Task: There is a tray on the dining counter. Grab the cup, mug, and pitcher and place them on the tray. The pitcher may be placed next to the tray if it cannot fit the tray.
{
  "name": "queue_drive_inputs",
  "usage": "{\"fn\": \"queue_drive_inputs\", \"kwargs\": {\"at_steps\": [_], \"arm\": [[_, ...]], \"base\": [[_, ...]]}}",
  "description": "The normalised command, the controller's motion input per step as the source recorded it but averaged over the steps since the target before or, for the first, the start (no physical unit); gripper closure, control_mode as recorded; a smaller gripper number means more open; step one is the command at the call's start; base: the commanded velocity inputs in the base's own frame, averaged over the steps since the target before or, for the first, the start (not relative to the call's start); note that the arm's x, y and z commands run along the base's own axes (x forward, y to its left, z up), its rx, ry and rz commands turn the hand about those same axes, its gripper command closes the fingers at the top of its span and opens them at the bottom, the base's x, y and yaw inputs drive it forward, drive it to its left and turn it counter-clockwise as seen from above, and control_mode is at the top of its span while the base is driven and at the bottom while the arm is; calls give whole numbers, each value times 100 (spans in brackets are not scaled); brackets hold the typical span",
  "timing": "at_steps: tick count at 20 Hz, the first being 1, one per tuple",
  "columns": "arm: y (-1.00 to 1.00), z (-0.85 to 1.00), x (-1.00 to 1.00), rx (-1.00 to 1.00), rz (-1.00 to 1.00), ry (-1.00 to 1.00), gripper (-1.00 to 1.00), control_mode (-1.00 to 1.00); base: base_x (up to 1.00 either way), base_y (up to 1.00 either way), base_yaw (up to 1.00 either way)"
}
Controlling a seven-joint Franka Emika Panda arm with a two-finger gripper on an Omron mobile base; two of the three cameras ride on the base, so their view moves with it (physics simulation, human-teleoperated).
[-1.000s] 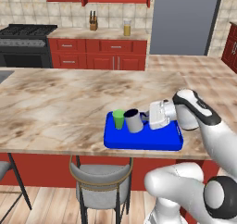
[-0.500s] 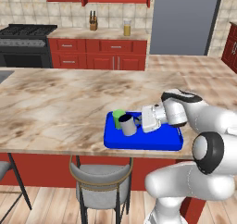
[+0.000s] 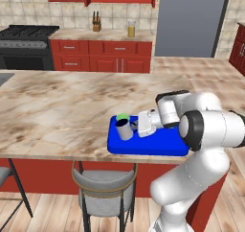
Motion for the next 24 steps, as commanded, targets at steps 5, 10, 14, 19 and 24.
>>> {"fn": "queue_drive_inputs", "kwargs": {"at_steps": [5,10,14,19,24], "arm": [[4,-16,14,0,0,0,100,-100],[0,-14,10,0,0,0,100,-100],[0,-10,2,0,0,0,100,-100],[0,-13,0,0,0,0,100,-100],[0,-12,0,0,0,0,100,-100]], "base": [[0,0,0],[0,0,0],[0,0,0],[0,0,0],[0,0,0]]}}
